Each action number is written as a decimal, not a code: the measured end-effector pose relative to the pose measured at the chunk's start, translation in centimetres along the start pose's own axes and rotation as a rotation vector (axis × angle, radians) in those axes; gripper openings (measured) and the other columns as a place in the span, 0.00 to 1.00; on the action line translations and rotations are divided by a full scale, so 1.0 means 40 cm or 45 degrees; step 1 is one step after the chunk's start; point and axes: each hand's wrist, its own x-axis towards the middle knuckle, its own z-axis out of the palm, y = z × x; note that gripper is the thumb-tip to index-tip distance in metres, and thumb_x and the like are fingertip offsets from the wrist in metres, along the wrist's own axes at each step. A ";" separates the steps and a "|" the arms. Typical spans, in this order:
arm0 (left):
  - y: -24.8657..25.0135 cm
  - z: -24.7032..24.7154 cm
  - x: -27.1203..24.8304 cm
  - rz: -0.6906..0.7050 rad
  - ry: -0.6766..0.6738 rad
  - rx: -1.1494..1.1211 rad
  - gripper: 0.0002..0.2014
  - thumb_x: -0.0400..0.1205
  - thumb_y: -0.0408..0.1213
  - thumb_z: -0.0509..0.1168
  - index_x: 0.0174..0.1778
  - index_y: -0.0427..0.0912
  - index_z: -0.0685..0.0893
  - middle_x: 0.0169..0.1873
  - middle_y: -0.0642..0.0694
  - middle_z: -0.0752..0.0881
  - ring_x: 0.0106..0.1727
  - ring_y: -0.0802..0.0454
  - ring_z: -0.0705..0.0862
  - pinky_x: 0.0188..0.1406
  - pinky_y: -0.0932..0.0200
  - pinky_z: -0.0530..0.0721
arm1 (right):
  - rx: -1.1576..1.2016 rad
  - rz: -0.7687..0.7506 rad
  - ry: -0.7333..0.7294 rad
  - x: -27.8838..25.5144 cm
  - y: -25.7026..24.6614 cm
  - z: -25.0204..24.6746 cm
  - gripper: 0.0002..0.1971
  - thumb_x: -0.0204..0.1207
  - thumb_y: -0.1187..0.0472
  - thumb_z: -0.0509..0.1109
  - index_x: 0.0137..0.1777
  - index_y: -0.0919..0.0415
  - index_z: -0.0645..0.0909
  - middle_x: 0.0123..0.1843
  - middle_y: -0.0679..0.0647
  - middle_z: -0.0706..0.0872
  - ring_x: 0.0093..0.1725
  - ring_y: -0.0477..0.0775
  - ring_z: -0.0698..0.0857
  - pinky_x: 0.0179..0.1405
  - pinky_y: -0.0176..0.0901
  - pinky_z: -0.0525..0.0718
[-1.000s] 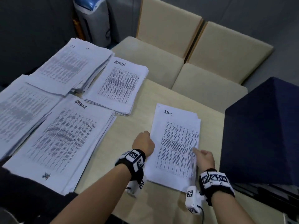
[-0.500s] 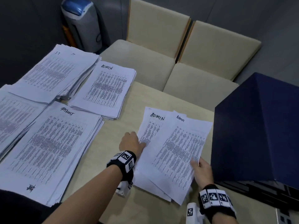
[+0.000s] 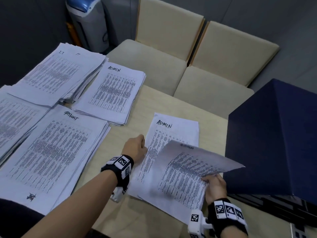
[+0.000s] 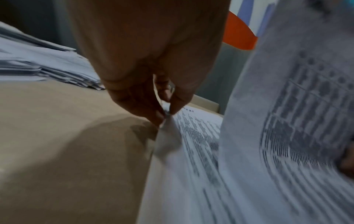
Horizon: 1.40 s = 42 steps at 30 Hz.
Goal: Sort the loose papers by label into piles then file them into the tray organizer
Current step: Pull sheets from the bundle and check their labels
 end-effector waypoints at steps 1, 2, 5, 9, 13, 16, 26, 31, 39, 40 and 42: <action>-0.002 -0.005 0.001 -0.039 -0.007 -0.121 0.09 0.76 0.32 0.71 0.41 0.41 0.75 0.34 0.43 0.84 0.34 0.43 0.82 0.29 0.55 0.76 | -0.002 0.017 -0.013 0.003 0.000 0.006 0.16 0.69 0.87 0.59 0.33 0.65 0.73 0.37 0.62 0.80 0.42 0.61 0.80 0.47 0.51 0.80; -0.002 -0.011 0.001 -0.094 -0.038 -0.217 0.12 0.75 0.33 0.75 0.45 0.41 0.76 0.35 0.43 0.85 0.33 0.45 0.82 0.27 0.57 0.76 | -0.013 0.034 -0.025 0.000 -0.003 0.013 0.16 0.70 0.86 0.59 0.33 0.65 0.75 0.38 0.62 0.81 0.42 0.61 0.81 0.47 0.51 0.80; 0.004 -0.019 -0.001 -0.100 -0.165 -0.304 0.13 0.77 0.36 0.78 0.38 0.41 0.78 0.29 0.47 0.82 0.27 0.48 0.79 0.26 0.62 0.75 | -0.026 0.040 -0.023 -0.002 -0.007 0.024 0.15 0.69 0.86 0.59 0.33 0.66 0.75 0.39 0.63 0.82 0.44 0.61 0.81 0.45 0.50 0.80; 0.017 -0.019 -0.015 -0.007 -0.165 -0.369 0.14 0.82 0.35 0.71 0.38 0.43 0.71 0.30 0.48 0.75 0.30 0.51 0.71 0.31 0.57 0.71 | 0.084 0.027 -0.085 -0.027 -0.032 0.034 0.17 0.70 0.86 0.54 0.30 0.64 0.66 0.34 0.57 0.75 0.35 0.56 0.75 0.39 0.48 0.75; 0.020 -0.023 -0.033 -0.108 -0.191 -0.897 0.16 0.75 0.28 0.77 0.51 0.40 0.76 0.40 0.41 0.87 0.31 0.42 0.84 0.31 0.50 0.84 | 0.156 0.009 -0.049 -0.014 -0.041 0.034 0.16 0.58 0.82 0.59 0.24 0.59 0.67 0.38 0.50 0.71 0.38 0.47 0.71 0.49 0.43 0.72; 0.041 -0.035 -0.053 -0.043 -0.299 -1.038 0.15 0.75 0.26 0.77 0.57 0.36 0.86 0.50 0.39 0.92 0.50 0.39 0.92 0.52 0.45 0.89 | 0.149 0.042 -0.108 -0.016 -0.052 0.036 0.14 0.54 0.78 0.62 0.24 0.58 0.69 0.39 0.51 0.73 0.42 0.50 0.73 0.46 0.44 0.72; 0.044 -0.065 -0.068 -0.076 -0.463 -1.252 0.16 0.74 0.24 0.76 0.58 0.30 0.87 0.53 0.36 0.92 0.56 0.41 0.91 0.54 0.55 0.89 | 0.075 0.142 -0.345 0.017 -0.069 0.032 0.09 0.72 0.79 0.63 0.47 0.67 0.76 0.47 0.64 0.84 0.45 0.65 0.87 0.39 0.55 0.86; 0.021 -0.055 -0.059 -0.089 -0.444 -1.232 0.19 0.73 0.25 0.77 0.60 0.30 0.86 0.54 0.36 0.91 0.57 0.39 0.90 0.52 0.53 0.90 | 0.201 0.062 -0.440 0.015 -0.069 0.034 0.27 0.56 0.72 0.78 0.58 0.66 0.78 0.65 0.72 0.84 0.68 0.74 0.84 0.62 0.64 0.87; 0.006 -0.023 -0.059 -0.198 -0.049 -0.908 0.12 0.84 0.41 0.70 0.36 0.40 0.87 0.27 0.48 0.86 0.26 0.51 0.83 0.21 0.65 0.79 | 0.172 -0.049 -0.268 -0.001 -0.075 0.022 0.15 0.71 0.82 0.68 0.52 0.66 0.83 0.54 0.62 0.90 0.61 0.67 0.86 0.56 0.59 0.85; 0.002 -0.021 -0.059 -0.186 -0.050 -0.889 0.13 0.82 0.40 0.72 0.33 0.39 0.86 0.23 0.49 0.84 0.22 0.53 0.80 0.19 0.65 0.77 | 0.157 -0.058 -0.247 -0.001 -0.074 0.021 0.14 0.71 0.84 0.64 0.46 0.66 0.82 0.46 0.60 0.90 0.56 0.66 0.85 0.50 0.55 0.84; 0.006 -0.019 -0.062 -0.133 -0.081 -0.939 0.12 0.79 0.38 0.75 0.35 0.33 0.88 0.25 0.48 0.87 0.25 0.53 0.83 0.23 0.65 0.81 | 0.144 -0.083 -0.258 0.000 -0.075 0.023 0.15 0.72 0.84 0.60 0.40 0.67 0.82 0.35 0.55 0.90 0.49 0.64 0.84 0.42 0.46 0.82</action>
